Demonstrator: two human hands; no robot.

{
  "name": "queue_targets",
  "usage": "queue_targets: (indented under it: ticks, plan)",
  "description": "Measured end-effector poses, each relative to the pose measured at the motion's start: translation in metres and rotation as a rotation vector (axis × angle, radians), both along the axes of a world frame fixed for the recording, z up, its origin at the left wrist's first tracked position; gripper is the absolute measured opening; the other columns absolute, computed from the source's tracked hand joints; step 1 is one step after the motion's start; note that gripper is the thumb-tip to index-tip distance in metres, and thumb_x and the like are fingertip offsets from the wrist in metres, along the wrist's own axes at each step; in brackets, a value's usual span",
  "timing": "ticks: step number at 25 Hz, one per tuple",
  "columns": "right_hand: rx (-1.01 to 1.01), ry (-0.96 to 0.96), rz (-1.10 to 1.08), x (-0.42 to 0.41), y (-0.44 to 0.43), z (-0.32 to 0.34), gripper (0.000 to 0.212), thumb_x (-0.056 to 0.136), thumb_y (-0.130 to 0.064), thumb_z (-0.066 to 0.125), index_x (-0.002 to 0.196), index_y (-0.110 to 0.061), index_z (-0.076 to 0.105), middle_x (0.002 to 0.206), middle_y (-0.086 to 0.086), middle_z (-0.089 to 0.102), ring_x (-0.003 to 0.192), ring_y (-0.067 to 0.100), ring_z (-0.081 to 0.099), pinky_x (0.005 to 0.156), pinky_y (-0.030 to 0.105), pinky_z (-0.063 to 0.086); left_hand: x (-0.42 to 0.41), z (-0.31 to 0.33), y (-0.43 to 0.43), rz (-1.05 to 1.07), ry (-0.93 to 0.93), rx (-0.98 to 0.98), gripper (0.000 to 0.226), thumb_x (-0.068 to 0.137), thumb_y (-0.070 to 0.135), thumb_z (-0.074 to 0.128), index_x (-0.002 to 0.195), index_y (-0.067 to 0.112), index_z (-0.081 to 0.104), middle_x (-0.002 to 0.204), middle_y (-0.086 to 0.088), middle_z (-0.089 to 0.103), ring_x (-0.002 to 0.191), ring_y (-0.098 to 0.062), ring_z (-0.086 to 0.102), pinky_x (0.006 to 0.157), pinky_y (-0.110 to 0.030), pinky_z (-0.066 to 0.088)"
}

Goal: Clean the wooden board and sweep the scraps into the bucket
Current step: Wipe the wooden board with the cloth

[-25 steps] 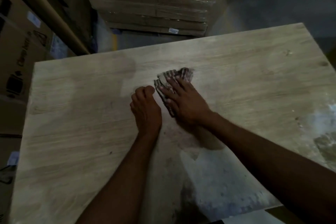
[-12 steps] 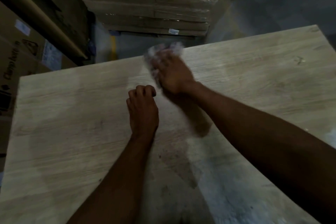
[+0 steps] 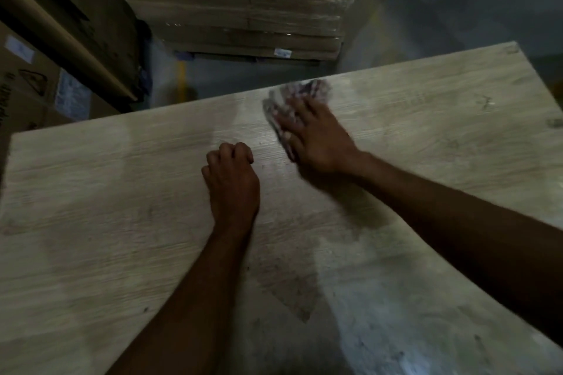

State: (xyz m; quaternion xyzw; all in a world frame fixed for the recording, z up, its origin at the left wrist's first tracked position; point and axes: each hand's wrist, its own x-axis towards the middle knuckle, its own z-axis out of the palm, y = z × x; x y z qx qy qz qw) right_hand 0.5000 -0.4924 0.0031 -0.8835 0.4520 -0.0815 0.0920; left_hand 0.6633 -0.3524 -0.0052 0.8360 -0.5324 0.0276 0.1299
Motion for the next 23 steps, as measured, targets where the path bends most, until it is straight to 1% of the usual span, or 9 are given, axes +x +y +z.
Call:
queue_targets:
  ticks: [1,4,8,11,12,15,18,22,23]
  plan:
    - [-0.009,-0.009,0.077,-0.01,-0.007,0.001,0.057,0.106,-0.045,0.025,0.161,-0.029,0.026,0.167,0.013,0.026,0.155,0.034,0.021,0.127,0.05,0.017,0.001,0.001,0.0,0.004,0.01,-0.006,0.017,0.087,0.008,0.055,0.096,0.023,0.054,0.102,-0.006,0.053,0.094,-0.031,0.048,0.075,-0.044,0.036]
    - [0.075,-0.169,-0.586,-0.032,-0.013,0.012,0.06,0.105,-0.043,0.026,0.162,-0.026,0.021,0.17,0.016,0.016,0.157,0.037,0.012,0.126,0.056,0.015,0.001,0.002,0.001,0.016,0.017,-0.039,0.013,0.089,0.011,0.055,0.095,0.023,0.056,0.101,-0.006,0.055,0.094,-0.03,0.049,0.076,-0.044,0.037]
    - [-0.06,-0.065,0.123,-0.024,0.086,0.004,0.057,0.104,-0.035,0.035,0.158,-0.018,0.036,0.164,0.018,0.033,0.153,0.036,0.026,0.127,0.051,0.018,0.002,0.002,0.001,-0.018,0.045,-0.072,0.009,0.089,0.015,0.055,0.095,0.022,0.056,0.101,-0.007,0.055,0.094,-0.032,0.05,0.077,-0.045,0.037]
    - [0.007,-0.136,-0.424,-0.027,0.08,0.005,0.06,0.104,-0.04,0.031,0.161,-0.023,0.029,0.169,0.017,0.022,0.155,0.036,0.021,0.127,0.052,0.016,0.003,0.002,0.003,-0.06,0.074,-0.12,0.01,0.089,0.017,0.053,0.095,0.025,0.054,0.1,-0.003,0.053,0.093,-0.029,0.049,0.076,-0.044,0.035]
    - [0.032,-0.093,-0.403,-0.023,0.091,0.006,0.061,0.103,-0.042,0.028,0.162,-0.025,0.026,0.169,0.017,0.02,0.156,0.036,0.018,0.126,0.054,0.016,0.003,0.003,0.006,-0.074,0.098,-0.128,0.011,0.089,0.016,0.052,0.094,0.026,0.053,0.099,-0.003,0.053,0.093,-0.028,0.048,0.077,-0.044,0.034]
    - [-0.023,0.067,0.167,-0.037,0.119,-0.008,0.059,0.105,-0.045,0.024,0.16,-0.023,0.032,0.166,0.016,0.03,0.154,0.036,0.025,0.126,0.051,0.019,0.002,0.009,0.021,-0.105,0.287,-0.188,0.02,0.087,0.008,0.049,0.095,0.025,0.054,0.1,-0.003,0.053,0.095,-0.028,0.046,0.082,-0.045,0.039]
    - [0.024,-0.067,-0.34,-0.071,0.107,0.002,0.065,0.105,-0.049,0.017,0.156,-0.018,0.042,0.16,0.024,0.038,0.15,0.046,0.031,0.12,0.058,0.027,-0.01,0.009,0.077,-0.218,0.339,-0.197,0.025,0.085,0.0,0.048,0.096,0.021,0.058,0.102,-0.002,0.054,0.097,-0.026,0.046,0.087,-0.044,0.043]
    - [0.028,0.048,0.187,-0.068,0.215,-0.005,0.057,0.105,-0.042,0.029,0.155,-0.02,0.043,0.163,0.019,0.035,0.154,0.037,0.024,0.125,0.055,0.022,-0.035,0.013,0.153,-0.202,0.43,-0.143,0.019,0.083,0.01,0.048,0.096,0.022,0.056,0.098,0.0,0.053,0.093,-0.026,0.051,0.084,-0.045,0.045]
    - [0.047,0.044,0.091,-0.074,0.216,0.002,0.059,0.105,-0.044,0.024,0.156,-0.021,0.041,0.164,0.019,0.034,0.155,0.037,0.024,0.125,0.055,0.022,-0.04,0.016,0.168,-0.2,0.43,-0.118,0.018,0.084,0.012,0.048,0.097,0.022,0.055,0.098,0.0,0.052,0.092,-0.025,0.051,0.084,-0.045,0.045]
